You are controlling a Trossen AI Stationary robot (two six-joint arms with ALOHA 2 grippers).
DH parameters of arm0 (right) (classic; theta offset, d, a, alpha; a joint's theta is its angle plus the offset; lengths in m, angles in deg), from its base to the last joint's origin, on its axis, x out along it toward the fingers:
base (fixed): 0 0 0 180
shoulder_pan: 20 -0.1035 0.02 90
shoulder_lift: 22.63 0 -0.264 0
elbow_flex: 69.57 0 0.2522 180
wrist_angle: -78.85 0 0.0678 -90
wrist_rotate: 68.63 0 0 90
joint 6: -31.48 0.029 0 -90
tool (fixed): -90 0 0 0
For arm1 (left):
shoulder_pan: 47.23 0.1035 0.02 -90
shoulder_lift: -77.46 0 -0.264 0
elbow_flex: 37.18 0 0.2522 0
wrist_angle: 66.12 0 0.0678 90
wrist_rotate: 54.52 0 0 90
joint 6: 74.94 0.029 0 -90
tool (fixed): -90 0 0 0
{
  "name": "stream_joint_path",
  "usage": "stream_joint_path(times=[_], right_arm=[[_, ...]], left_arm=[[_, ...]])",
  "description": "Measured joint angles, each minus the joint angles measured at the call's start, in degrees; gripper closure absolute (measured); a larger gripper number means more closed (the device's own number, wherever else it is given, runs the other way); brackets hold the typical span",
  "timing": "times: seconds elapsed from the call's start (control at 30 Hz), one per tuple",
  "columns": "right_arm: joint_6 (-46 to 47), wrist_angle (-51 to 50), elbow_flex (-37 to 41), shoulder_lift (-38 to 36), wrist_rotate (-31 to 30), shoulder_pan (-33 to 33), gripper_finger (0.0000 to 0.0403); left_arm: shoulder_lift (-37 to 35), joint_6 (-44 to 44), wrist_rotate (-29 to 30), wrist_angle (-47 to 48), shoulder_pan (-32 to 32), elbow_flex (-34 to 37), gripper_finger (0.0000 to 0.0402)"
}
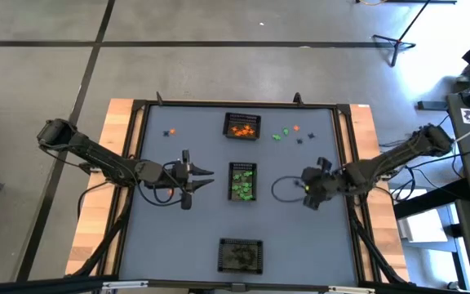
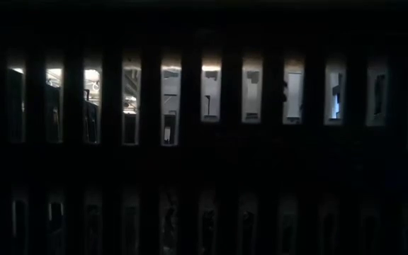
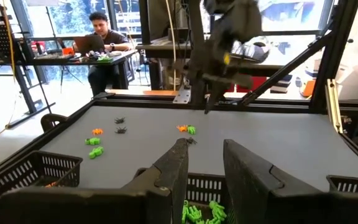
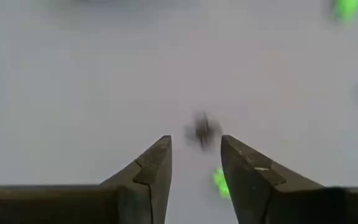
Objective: Sort Halloween decoration
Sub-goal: Put the green skeleton toy into the center black bin
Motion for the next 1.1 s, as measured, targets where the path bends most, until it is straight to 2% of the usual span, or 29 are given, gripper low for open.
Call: stream_joint_path(times=[0.17,0.3,0.57,0.73,0.87,1.1], right_arm=[[-4.2,0.2,6.3,0.0,6.2,5.7,0.0267],[-7.6,2.0,7.7,2.4,8.9,7.1,0.0254],[-4.7,2.8,7.4,8.8,5.6,7.0,0.0179],[-2.5,3.4,7.1,14.2,5.1,6.9,0.0162],[-2.6,3.6,6.9,16.2,5.4,6.9,0.0194],[-3.0,2.9,3.3,16.3,6.5,7.0,0.0343]], left_arm=[[0.0,0.0,0.0,0.0,0.0,0.0,0.0308],[0.0,0.0,0.0,0.0,0.0,0.0,0.0308],[0.0,0.0,0.0,0.0,0.0,0.0,0.0308],[0.0,0.0,0.0,0.0,0.0,0.0,0.0308],[0.0,0.0,0.0,0.0,0.0,0.0,0.0308],[0.0,0.0,0.0,0.0,0.0,0.0,0.0308]])
